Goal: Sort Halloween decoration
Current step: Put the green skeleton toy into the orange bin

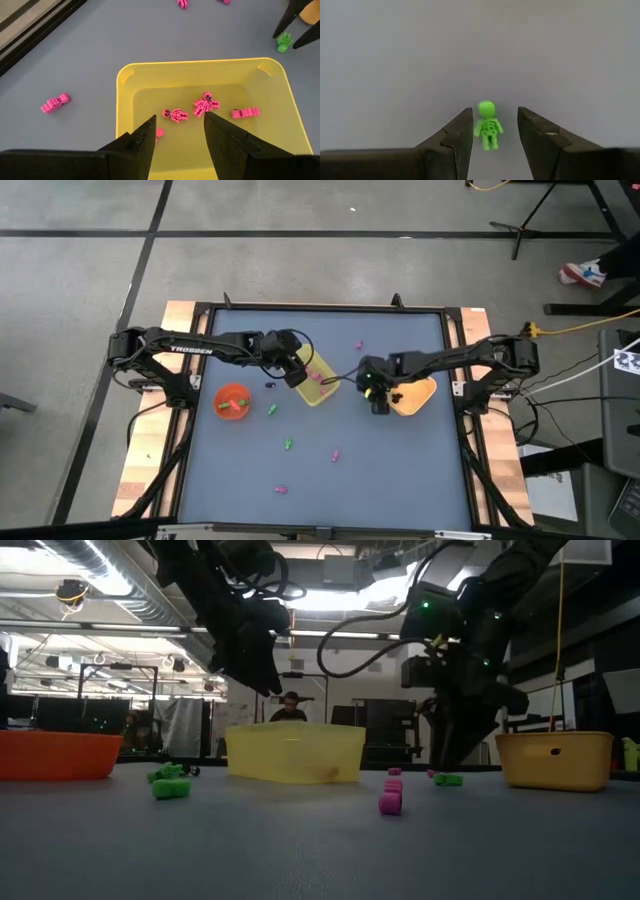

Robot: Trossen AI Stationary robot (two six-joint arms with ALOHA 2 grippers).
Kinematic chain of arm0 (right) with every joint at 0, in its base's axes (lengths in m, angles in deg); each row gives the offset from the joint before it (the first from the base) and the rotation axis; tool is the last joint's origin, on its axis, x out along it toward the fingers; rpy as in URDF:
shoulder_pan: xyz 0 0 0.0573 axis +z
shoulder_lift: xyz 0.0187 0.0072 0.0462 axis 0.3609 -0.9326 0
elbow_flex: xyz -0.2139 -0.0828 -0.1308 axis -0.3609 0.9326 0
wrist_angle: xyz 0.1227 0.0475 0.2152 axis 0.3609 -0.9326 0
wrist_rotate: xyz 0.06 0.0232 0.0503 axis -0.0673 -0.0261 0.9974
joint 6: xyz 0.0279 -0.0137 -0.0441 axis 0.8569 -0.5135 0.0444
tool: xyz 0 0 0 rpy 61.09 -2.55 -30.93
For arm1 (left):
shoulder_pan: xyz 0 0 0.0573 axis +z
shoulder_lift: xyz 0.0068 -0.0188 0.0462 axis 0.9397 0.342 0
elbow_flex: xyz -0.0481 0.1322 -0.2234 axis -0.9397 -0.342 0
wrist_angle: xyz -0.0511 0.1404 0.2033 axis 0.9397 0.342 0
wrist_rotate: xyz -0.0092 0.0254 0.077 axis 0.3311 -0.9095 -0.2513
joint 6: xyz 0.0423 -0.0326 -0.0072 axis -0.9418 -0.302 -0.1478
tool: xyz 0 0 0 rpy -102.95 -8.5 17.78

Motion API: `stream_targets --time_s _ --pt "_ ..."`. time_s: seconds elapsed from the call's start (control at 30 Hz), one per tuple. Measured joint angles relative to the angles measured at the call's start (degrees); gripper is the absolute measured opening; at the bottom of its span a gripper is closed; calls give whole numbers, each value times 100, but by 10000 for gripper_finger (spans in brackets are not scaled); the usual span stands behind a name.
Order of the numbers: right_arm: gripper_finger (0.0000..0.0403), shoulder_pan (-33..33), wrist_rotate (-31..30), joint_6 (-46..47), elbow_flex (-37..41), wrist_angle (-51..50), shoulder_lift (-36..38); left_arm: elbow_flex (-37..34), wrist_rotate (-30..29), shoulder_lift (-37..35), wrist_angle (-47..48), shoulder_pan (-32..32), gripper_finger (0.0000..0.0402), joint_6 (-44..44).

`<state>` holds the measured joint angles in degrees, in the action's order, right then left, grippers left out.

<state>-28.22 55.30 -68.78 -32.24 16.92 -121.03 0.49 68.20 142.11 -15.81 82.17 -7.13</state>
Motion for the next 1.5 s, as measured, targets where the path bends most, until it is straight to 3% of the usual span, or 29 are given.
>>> stream_targets --time_s 0.8,1.23,1.5 --pt "153 30 42 167 -18 -53 -398 0 24 0 -4 -1 150 2" --pt "54 33 62 165 -24 -34 -409 0 -294 0 -104 1 150 76" --pt "53 30 90 165 -451 -267 -460 2 -224 0 -821 -229 150 -924"
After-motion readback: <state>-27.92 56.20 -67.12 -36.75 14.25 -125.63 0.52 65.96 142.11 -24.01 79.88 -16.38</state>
